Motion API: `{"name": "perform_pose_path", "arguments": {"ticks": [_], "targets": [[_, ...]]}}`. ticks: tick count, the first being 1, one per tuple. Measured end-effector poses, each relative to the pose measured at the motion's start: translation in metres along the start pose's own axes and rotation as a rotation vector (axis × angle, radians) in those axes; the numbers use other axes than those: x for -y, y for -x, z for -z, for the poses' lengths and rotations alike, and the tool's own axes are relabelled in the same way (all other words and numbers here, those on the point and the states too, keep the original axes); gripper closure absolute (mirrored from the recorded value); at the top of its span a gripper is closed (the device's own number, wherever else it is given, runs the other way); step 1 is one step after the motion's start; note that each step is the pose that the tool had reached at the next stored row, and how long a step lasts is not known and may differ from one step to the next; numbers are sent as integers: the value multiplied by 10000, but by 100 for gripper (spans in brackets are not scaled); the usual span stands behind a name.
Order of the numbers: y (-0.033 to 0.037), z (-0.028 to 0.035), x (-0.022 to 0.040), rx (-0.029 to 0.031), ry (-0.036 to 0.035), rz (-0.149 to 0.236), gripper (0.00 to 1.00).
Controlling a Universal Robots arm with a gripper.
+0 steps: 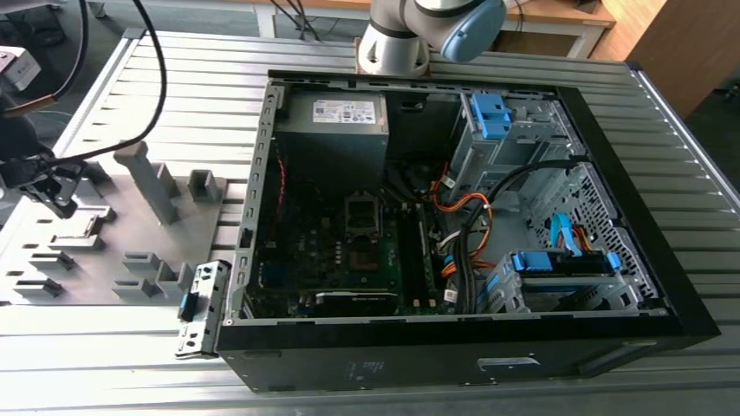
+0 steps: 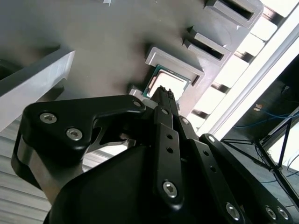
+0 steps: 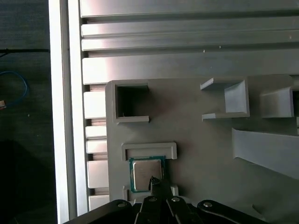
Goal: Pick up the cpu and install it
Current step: 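Pick up the cpu and move it towards the insertion slot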
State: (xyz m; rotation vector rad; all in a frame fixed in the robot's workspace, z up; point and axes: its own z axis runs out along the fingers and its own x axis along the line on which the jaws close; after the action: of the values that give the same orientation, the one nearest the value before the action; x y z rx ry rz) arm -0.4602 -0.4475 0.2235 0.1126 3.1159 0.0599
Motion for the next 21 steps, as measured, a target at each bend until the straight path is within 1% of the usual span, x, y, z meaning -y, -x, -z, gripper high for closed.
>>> {"name": "perform_pose_path", "arguments": {"ticks": [6, 14, 19, 21], "targets": [[-15, -94, 5, -1, -3, 1, 89], [-41, -177, 10, -1, -4, 0, 89], [-73, -212, 12, 0, -2, 0, 89], [-76, -227, 12, 0, 3, 12, 89]]}}
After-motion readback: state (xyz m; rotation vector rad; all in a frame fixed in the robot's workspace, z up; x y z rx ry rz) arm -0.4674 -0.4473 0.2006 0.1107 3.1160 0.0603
